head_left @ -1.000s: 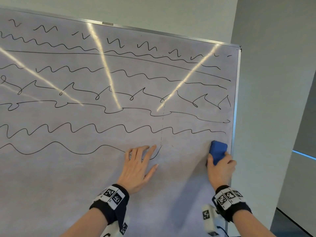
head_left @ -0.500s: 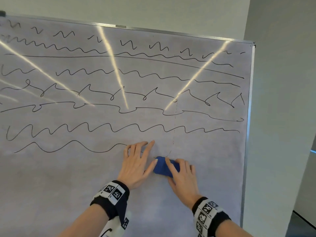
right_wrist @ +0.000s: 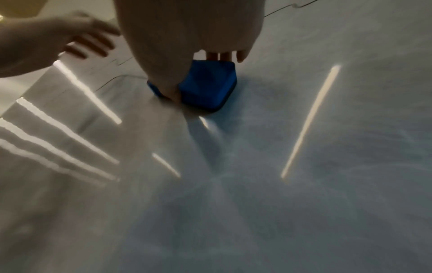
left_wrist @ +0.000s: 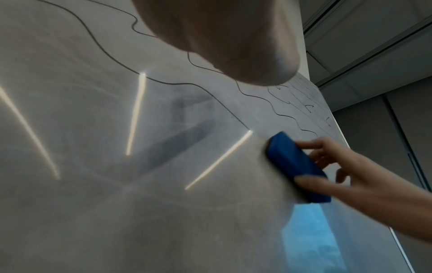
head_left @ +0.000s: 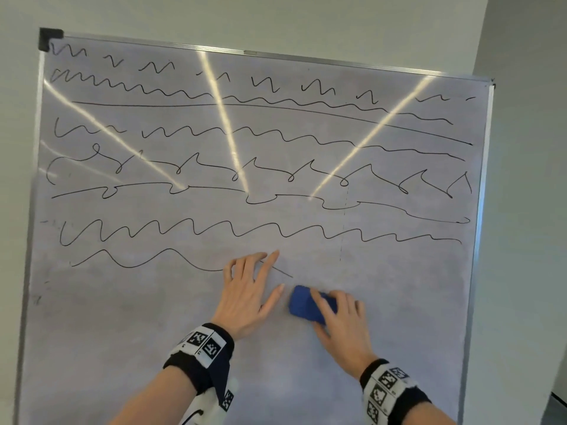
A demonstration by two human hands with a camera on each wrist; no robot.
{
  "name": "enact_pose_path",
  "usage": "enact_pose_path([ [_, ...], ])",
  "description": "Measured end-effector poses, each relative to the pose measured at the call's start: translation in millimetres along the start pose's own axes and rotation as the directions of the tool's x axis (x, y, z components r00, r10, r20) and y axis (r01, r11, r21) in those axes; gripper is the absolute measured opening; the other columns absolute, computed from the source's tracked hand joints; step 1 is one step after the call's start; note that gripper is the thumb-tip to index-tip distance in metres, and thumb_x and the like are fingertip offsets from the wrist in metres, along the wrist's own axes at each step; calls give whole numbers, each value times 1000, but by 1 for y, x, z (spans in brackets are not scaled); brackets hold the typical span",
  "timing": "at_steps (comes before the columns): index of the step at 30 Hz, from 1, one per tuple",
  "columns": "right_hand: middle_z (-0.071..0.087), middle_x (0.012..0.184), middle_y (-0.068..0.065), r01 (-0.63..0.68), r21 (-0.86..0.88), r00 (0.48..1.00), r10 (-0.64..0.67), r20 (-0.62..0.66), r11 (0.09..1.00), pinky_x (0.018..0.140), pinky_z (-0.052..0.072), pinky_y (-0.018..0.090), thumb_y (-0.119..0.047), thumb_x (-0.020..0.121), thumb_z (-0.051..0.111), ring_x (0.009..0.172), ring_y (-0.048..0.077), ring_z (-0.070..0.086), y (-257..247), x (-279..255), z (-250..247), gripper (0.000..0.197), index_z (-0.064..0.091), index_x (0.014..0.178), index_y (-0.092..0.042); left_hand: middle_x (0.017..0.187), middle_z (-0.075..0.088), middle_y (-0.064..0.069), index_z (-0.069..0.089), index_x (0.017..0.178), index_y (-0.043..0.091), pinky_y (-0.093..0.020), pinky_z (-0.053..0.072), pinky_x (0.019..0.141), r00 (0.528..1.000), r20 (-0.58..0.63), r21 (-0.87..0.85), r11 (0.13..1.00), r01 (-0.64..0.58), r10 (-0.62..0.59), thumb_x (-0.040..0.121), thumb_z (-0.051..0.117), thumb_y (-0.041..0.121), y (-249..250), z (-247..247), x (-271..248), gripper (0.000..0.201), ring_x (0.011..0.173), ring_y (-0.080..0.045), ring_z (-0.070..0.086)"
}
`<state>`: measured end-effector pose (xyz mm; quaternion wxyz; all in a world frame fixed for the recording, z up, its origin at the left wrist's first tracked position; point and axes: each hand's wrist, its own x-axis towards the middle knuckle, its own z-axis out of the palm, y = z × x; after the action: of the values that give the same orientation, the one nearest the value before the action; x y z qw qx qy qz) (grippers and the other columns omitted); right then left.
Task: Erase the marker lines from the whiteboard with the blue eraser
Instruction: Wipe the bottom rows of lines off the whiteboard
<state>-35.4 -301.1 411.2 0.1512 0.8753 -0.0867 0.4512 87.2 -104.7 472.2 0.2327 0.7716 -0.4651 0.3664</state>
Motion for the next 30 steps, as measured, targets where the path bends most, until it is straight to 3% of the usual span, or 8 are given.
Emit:
enact_pose_path([
  [3, 47, 98, 10, -248, 53, 965, 251, -76, 967, 66, 42, 39, -27, 63, 82, 83, 31, 49, 11, 16, -9, 74, 46, 127, -16, 128, 46, -4, 36, 146, 20, -39, 26, 98, 1000, 10, 10, 1000, 27, -27, 96, 26, 52, -17, -6, -10, 60, 114, -22, 47],
  [5, 48, 97, 13, -298, 70, 948, 303, -97, 952, 66, 41, 40, -26, 65, 81, 82, 31, 49, -2, 35, -10, 71, 47, 126, -14, 128, 46, -3, 35, 146, 20, -39, 26, 98, 999, 13, 6, 1000, 30, -30, 96, 24, 53, -23, -7, -14, 61, 114, -21, 46],
  [10, 53, 97, 10, -87, 61, 993, 91, -76, 994, 67, 38, 36, -29, 62, 82, 83, 26, 47, -60, 60, 0, 75, 49, 128, -19, 127, 46, -3, 38, 144, 20, -38, 27, 96, 1000, -7, -3, 1000, 4, -4, 95, 31, 52, -28, -8, -15, 59, 114, -21, 45],
  [14, 54, 101, 10, 55, 23, 998, -54, -36, 998, 70, 28, 36, -29, 62, 84, 89, 24, 44, -57, 44, 9, 79, 46, 131, -23, 126, 47, -3, 40, 143, 20, -36, 26, 94, 1000, -5, 22, 1000, 7, -7, 95, 29, 51, -41, -13, -18, 58, 112, -20, 44],
  [20, 50, 104, 10, -78, 11, 996, 78, -42, 997, 71, 32, 37, -28, 65, 83, 91, 25, 45, -24, 26, -4, 78, 43, 132, -23, 125, 46, -3, 38, 144, 19, -38, 26, 96, 999, -16, 42, 999, 33, -32, 96, 26, 52, -81, -27, -38, 59, 109, -21, 46],
  [23, 52, 102, 11, -54, 9, 997, 55, -60, 998, 71, 33, 38, -26, 64, 83, 90, 25, 43, -51, 54, 0, 77, 45, 131, -23, 125, 47, -4, 38, 144, 19, -38, 26, 97, 999, -19, 34, 998, 49, -48, 97, 23, 53, -91, -34, -43, 60, 109, -22, 47],
  [26, 53, 100, 11, -2, 17, 998, 3, -69, 1000, 71, 27, 37, -27, 61, 84, 90, 25, 41, -95, 81, 8, 76, 49, 129, -22, 124, 48, -4, 38, 144, 20, -38, 26, 96, 999, -12, 44, 998, 34, -34, 97, 22, 53, -96, -38, -41, 60, 110, -20, 46],
  [30, 55, 101, 10, 56, 2, 998, -56, -37, 998, 72, 26, 37, -29, 58, 85, 91, 23, 42, -113, 78, 11, 78, 50, 128, -24, 125, 49, -4, 41, 142, 19, -37, 25, 96, 1000, -23, 48, 999, 6, -5, 96, 24, 52, -95, -42, -38, 59, 110, -20, 44],
])
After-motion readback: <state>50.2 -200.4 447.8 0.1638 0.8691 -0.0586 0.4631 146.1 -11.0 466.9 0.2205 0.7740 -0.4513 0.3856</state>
